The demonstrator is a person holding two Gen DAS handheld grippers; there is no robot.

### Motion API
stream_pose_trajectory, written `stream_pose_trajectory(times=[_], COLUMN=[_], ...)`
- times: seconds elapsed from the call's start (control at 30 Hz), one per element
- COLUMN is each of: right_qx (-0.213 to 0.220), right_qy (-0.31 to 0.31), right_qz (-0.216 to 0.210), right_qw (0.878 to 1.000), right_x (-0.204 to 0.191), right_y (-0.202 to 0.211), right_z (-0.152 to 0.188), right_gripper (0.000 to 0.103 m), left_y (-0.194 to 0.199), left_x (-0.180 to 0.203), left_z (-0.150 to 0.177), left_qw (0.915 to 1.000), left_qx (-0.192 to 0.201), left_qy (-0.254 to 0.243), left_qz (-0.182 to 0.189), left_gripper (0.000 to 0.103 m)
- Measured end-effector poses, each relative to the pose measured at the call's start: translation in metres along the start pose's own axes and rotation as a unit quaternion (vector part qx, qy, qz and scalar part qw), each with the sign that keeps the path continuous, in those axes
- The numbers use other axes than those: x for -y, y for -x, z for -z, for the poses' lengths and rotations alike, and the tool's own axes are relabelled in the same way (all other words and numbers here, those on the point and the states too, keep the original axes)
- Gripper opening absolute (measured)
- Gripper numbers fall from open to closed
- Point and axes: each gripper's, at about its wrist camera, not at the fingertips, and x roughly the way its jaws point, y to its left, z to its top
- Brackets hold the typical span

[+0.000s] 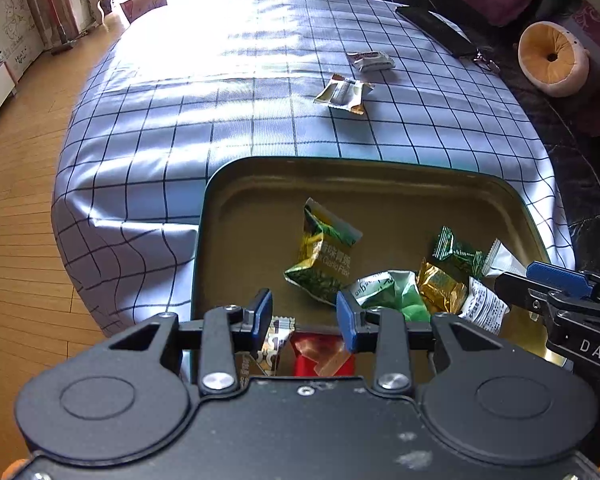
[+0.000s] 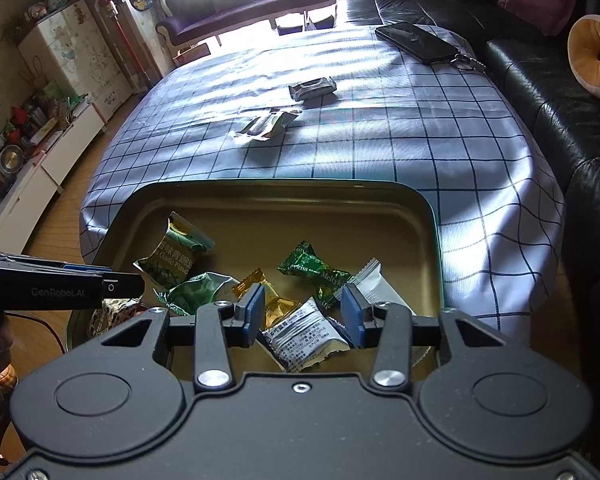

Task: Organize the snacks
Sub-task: 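Move both open tools from the tray back to the remaining snacks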

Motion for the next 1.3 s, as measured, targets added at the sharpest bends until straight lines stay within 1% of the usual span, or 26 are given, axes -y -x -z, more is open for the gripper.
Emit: stream_pose_trajectory(times=[0.43,1.3], right_qx=[0.006,0.008], right_qy=[0.007,0.014], right_qz=[0.002,0.006], right_qw=[1.000,1.000], right_x=[-0.001,-0.002], right_y=[-0.008,-0.038], right_z=[-0.018,-0.059], right_gripper=[0.052,0.052], left_y=[-0.009,-0.047], left_x=[0.001,-0.003], left_z=[-0.017,-0.067], left_qw=[1.0000,0.9999], left_qx=[0.002,0.005], left_qy=[-0.001,-0.006], left_qz=[0.005,0.010], left_gripper=[0.036,0.036])
